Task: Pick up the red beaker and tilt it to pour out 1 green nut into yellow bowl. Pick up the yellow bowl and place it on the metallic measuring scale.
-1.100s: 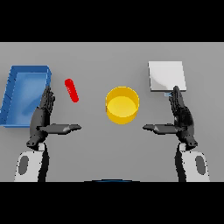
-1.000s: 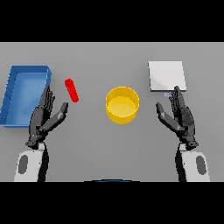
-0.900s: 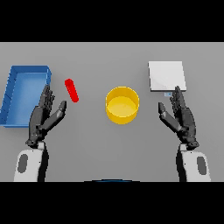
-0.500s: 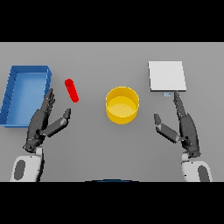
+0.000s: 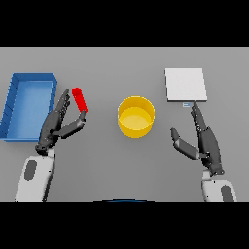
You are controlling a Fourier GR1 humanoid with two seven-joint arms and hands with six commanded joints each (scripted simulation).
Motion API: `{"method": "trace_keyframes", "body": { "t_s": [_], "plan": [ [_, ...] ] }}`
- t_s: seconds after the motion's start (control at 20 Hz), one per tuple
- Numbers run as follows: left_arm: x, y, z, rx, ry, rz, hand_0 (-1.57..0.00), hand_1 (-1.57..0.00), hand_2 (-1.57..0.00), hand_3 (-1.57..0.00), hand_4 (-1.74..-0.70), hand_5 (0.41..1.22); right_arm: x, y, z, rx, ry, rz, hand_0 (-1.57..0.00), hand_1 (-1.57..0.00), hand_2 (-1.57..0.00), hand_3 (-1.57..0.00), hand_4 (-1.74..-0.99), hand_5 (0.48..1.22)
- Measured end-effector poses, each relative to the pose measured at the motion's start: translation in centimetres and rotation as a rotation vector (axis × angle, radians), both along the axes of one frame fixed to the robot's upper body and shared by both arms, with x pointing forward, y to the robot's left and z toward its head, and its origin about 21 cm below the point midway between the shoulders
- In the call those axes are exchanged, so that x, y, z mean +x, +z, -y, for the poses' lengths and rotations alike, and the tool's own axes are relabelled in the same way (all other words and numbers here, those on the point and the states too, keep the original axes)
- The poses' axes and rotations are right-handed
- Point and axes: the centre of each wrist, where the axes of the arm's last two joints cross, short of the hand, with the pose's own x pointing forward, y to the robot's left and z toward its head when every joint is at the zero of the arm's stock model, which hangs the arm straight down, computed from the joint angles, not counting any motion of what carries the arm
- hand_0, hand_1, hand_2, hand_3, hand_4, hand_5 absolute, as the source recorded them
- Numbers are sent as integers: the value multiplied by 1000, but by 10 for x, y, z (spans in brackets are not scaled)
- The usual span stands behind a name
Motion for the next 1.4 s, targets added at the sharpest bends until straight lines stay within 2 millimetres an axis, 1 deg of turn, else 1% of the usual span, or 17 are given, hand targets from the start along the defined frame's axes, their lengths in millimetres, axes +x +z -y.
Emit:
{"method": "trace_keyframes", "body": {
  "t_s": [0.05,0.1,0.15,0.3,0.5,0.6,0.65,0.75,0.9,0.95,1.05,1.1,1.15,1.2,1.25,1.3,1.4],
  "plan": [
    [4,-4,4,1,-2,-10,1,1,1,1,-1382,739,2,0,0,-2,-4,-6,1,1,1,1,-1312,681],
    [10,-6,5,-2,4,-17,1,1,1,1,-1376,738,-2,-1,-1,0,-3,4,1,1,1,1,-1321,683],
    [15,-8,3,11,18,-31,1,1,1,1,-1369,733,-2,2,3,5,-6,16,1,1,1,1,-1329,685],
    [31,-19,4,11,26,-58,1,1,1,1,-1345,718,-3,1,1,11,-10,3,1,1,1,1,-1339,688],
    [47,-23,5,-3,23,-62,1,1,1,1,-1323,712,0,4,2,5,-16,-3,1,1,1,1,-1338,688],
    [58,-21,4,7,24,-55,1,1,1,1,-1319,711,1,3,4,15,-16,-9,1,1,1,1,-1333,687],
    [61,-20,8,7,9,-48,1,1,1,1,-1315,706,0,3,3,9,-8,-1,1,1,1,1,-1331,687],
    [65,-17,11,9,7,-46,1,1,1,1,-1311,703,0,3,1,21,-13,-8,1,1,1,1,-1329,684],
    [75,-18,14,15,-1,-68,1,1,1,1,-1322,710,-1,1,4,23,-16,-12,1,1,1,1,-1315,682],
    [78,-14,14,13,-6,-51,1,1,1,1,-1332,715,0,2,4,21,-21,-7,1,1,1,1,-1311,682],
    [78,-21,19,7,-17,-40,1,1,1,1,-1363,735,1,6,6,17,-28,3,1,1,1,1,-1298,682],
    [77,-23,16,-3,-16,-27,1,1,-30,-3,-1389,752,0,5,7,22,-23,-6,1,1,1,1,-1295,683],
    [79,-26,19,-4,-9,-41,-81,-84,-122,-75,-1416,770,-3,3,9,12,-27,-3,1,1,1,1,-1291,684],
    [82,-24,24,-20,-1,-33,-253,-276,-307,-220,-1444,795,-2,4,8,6,-27,-1,1,1,1,1,-1289,684],
    [84,-24,25,-39,17,-46,-458,-483,-501,-490,-1443,881,-2,4,8,6,-25,1,1,1,1,1,-1286,685],
    [86,-24,28,-43,30,-54,-681,-701,-715,-706,-1441,949,-1,4,7,4,-27,-7,1,1,1,1,-1285,683],
    [89,-24,34,0,53,-40,-1001,-1014,-1023,-1018,-1440,1047,-1,5,8,5,-19,1,1,1,1,1,-1287,684]
  ]
}}
